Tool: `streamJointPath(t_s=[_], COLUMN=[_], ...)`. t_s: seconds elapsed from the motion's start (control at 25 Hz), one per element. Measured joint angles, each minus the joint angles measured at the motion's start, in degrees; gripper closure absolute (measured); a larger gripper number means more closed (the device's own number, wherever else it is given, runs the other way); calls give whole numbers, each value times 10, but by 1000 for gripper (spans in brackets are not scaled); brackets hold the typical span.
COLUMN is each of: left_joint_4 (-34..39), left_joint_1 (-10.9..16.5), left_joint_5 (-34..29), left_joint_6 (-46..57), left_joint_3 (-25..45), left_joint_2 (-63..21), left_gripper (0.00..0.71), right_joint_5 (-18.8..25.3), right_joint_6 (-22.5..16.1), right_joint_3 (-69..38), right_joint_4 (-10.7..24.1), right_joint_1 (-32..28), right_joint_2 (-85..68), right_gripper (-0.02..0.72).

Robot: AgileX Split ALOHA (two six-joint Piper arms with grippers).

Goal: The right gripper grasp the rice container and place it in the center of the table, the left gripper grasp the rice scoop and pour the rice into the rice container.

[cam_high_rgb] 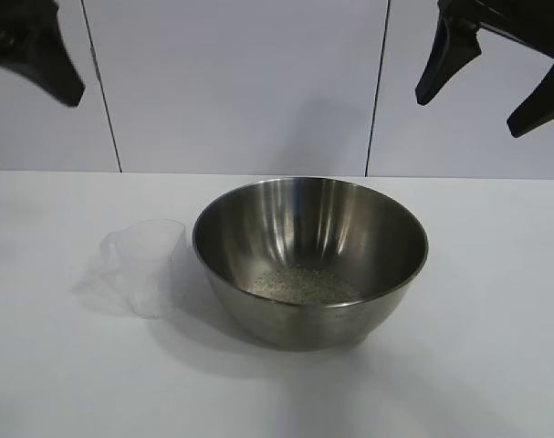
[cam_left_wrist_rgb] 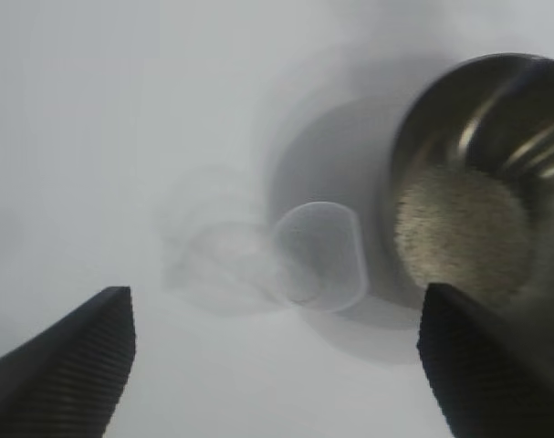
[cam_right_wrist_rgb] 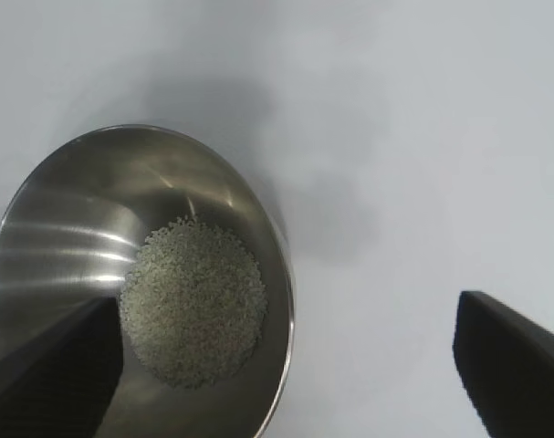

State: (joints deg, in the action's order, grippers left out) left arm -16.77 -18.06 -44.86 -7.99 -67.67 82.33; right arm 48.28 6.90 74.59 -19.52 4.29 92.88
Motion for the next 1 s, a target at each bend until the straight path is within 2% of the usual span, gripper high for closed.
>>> streamJointPath(t_s=[0.16,0.4,0.68,1.0], left_joint_4=[-34,-64,-104,-112], left_joint_1=[0,0,0,0], left_joint_5=[-72,-107,-111,-106], left_joint_6=[-6,-3,-2,-2], left_joint_3=[-78,-143,-158,-158], left_joint_2=[55,138,195,202], left_gripper=[98,98,98,98], right_joint_5=[2,10,13,15], right_joint_6=[0,1,2,2], right_joint_3=[0,0,0,0], right_joint_4=[0,-6,-18,-18], right_joint_1=[0,0,0,0], right_joint_2=[0,0,0,0], right_gripper=[21,21,21,21])
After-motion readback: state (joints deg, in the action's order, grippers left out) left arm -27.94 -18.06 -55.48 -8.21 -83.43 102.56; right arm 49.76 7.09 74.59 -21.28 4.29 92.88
